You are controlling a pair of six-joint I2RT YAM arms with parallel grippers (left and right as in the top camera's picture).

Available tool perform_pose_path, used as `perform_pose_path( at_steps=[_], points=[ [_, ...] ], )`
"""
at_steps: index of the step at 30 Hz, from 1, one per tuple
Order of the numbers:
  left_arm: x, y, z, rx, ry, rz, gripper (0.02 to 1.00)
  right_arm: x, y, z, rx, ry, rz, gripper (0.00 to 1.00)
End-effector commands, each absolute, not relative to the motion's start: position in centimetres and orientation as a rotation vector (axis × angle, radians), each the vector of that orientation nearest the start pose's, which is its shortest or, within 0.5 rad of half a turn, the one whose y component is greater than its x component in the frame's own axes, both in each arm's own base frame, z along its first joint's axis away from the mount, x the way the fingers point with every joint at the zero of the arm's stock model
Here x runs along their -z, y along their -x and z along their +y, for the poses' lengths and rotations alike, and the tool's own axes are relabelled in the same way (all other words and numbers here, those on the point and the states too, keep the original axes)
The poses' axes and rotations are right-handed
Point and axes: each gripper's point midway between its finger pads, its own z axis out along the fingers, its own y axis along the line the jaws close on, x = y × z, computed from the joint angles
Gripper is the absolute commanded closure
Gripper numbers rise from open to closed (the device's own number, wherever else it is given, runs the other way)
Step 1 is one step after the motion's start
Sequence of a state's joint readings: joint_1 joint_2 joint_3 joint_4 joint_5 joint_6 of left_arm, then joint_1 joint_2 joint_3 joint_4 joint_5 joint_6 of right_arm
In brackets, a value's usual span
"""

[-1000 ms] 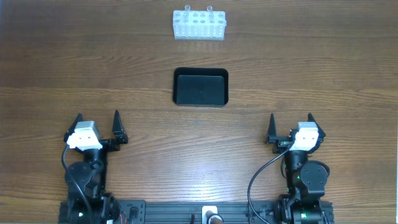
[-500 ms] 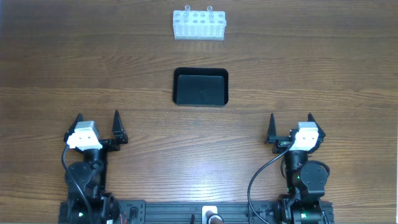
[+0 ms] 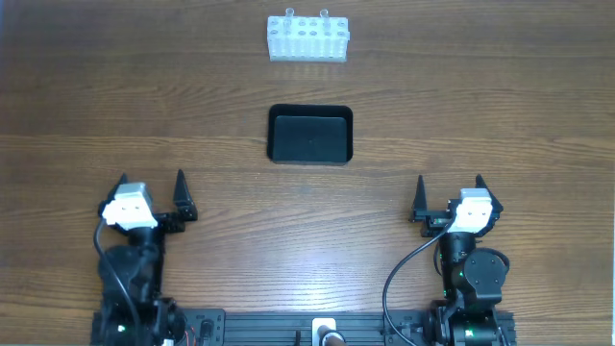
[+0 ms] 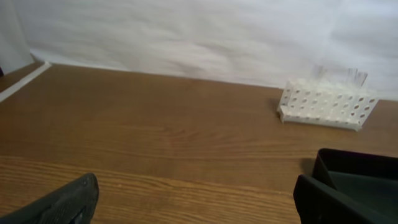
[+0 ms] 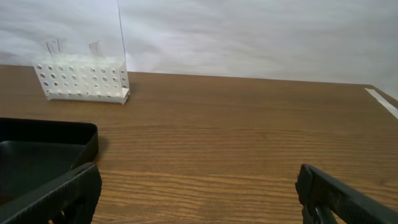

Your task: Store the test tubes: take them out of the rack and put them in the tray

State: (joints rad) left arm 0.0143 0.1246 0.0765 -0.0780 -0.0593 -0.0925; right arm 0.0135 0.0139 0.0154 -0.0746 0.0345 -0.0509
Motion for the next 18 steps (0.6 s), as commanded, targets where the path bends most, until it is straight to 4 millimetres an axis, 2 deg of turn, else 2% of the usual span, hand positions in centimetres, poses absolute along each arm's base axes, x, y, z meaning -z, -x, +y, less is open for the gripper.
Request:
perform_pose_path(
  at_steps=[1,5,7,9,12,15,18],
  points=[
    [-21.9,-26.0,0.5,0.031,0.085,1.683,0.020,-15.7,-24.6,-0.2,0.046,0.022,1.644,0.009],
    [-25.7,-28.2,-0.6,0.073,0.060,1.741,0.020,-15.7,-24.6,-0.2,0.046,0.022,1.645,0.009],
    [-27.4,-30.4,-1.8,0.107,0.023,1.847,0.020,-15.7,-24.6,-0.2,0.046,0.022,1.645,0.007],
    [-28.0,-31.7,-2.8,0.145,-0.009,1.932,0.023,-15.7,-24.6,-0.2,0.046,0.022,1.645,0.007],
    [-29.6,-33.9,-5.5,0.258,-0.094,2.026,0.020,-15.7,-24.6,-0.2,0.046,0.022,1.645,0.007],
    [-31.4,-36.1,-8.4,0.373,-0.182,2.049,0.020,-15.7,-24.6,-0.2,0.046,0.022,1.645,0.007],
    [-32.1,-38.9,-10.8,0.430,-0.240,2.056,0.020,-15.7,-24.6,-0.2,0.046,0.022,1.645,0.007]
  ],
)
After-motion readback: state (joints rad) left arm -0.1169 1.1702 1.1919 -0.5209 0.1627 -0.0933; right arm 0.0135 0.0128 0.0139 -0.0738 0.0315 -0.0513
